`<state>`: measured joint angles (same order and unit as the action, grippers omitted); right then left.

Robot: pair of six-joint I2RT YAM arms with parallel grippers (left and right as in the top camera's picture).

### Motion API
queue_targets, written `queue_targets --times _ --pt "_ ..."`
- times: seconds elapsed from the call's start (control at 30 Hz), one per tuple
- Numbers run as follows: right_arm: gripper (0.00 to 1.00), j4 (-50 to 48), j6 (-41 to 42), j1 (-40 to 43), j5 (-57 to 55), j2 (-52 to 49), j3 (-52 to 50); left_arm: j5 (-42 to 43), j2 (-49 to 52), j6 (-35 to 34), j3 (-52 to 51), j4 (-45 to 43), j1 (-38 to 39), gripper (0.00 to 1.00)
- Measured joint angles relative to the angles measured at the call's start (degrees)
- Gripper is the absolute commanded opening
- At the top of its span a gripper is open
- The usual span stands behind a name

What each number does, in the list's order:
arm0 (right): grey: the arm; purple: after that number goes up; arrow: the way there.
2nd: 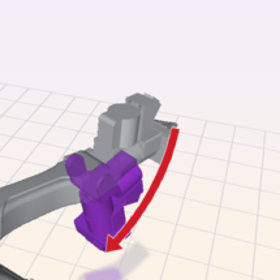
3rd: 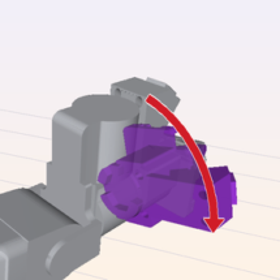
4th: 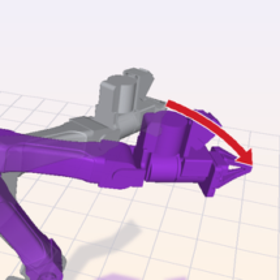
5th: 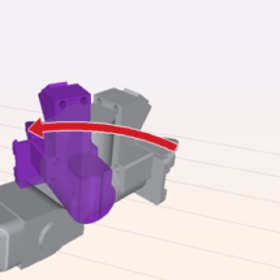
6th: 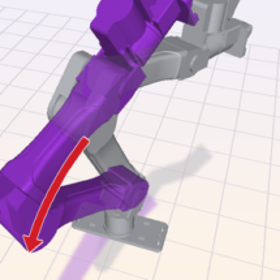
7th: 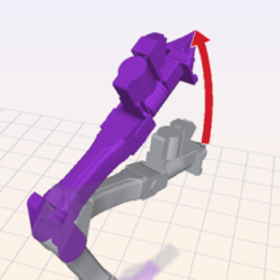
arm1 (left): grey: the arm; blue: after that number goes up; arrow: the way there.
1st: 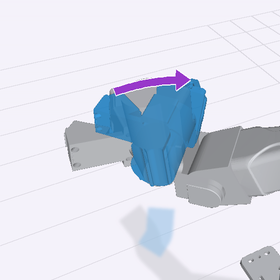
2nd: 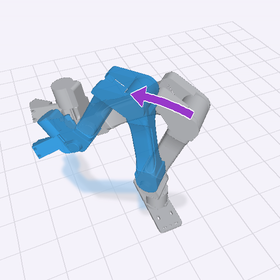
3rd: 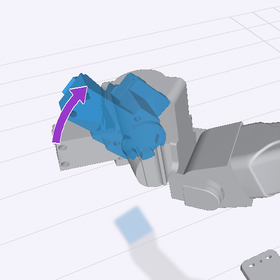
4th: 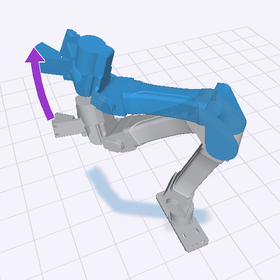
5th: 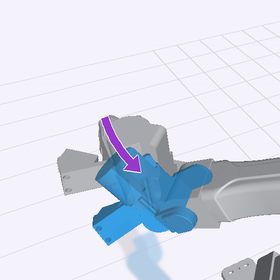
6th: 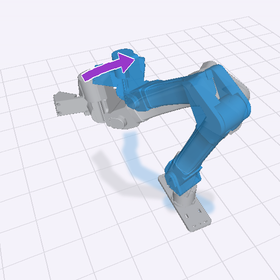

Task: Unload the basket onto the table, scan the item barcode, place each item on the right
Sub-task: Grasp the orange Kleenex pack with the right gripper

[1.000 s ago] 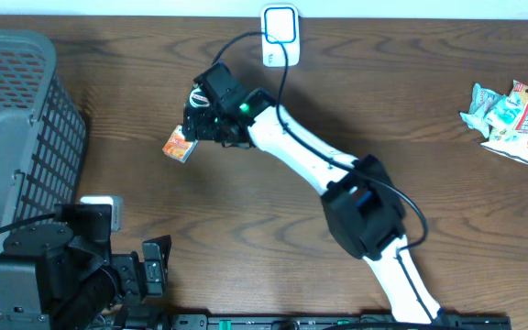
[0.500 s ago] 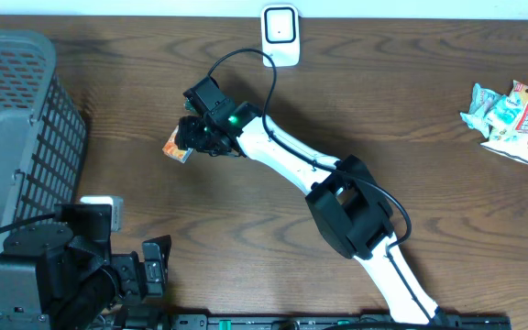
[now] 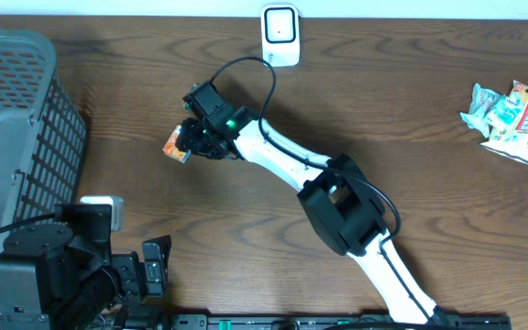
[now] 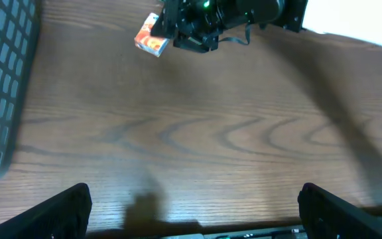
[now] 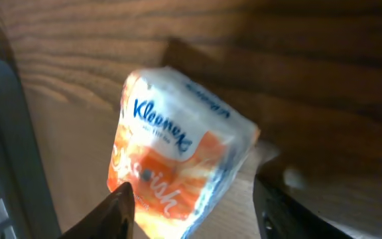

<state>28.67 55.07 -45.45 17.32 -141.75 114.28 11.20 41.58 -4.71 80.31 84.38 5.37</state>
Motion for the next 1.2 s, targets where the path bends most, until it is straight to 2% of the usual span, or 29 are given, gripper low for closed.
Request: queue_targets --times 0.1,0.13,0.3,0.47,0.77,0.9,1.0,1.07,1.2 --pt "0.33 -0.1 0.4 -0.6 0.5 -0.3 0.0 0.0 0.0 0.0 0.0 0.0 0.0 0.98" --pt "0.33 -0.1 0.3 -0.6 0.6 -0.4 0.0 0.0 0.0 0.0 0.0 0.0 0.0 0.98" --pt "0.34 0.2 0.5 -1.0 -0.5 -0.4 0.0 0.0 0.0 0.0 0.0 0.0 0.0 0.98" --pt "0.47 -0.1 0.2 -1.0 -1.7 -0.4 0.1 0.0 0.0 0.0 0.0 0.0 0.0 0.98" --pt "0.43 -0.3 0.0 -0.7 -3.5 -0.4 0.3 0.0 0.0 0.0 0.0 0.0 0.0 0.98" --pt "0.33 -0.2 0.7 -0.4 -4.1 -0.4 0.3 0.0 0.0 0.0 0.0 0.0 0.0 0.98" --pt "0.34 0.0 2.1 0.0 -4.5 -0.4 0.3 0.0 0.0 0.0 0.0 0.0 0.0 0.98" --pt "0.41 0.0 2.5 0.3 -4.7 -0.4 0.3 0.0 0.0 0.0 0.0 0.0 0.0 0.98" --pt "0.41 -0.2 3.1 0.3 -5.1 -0.4 0.3 0.0 0.0 0.0 0.0 0.0 0.0 0.98"
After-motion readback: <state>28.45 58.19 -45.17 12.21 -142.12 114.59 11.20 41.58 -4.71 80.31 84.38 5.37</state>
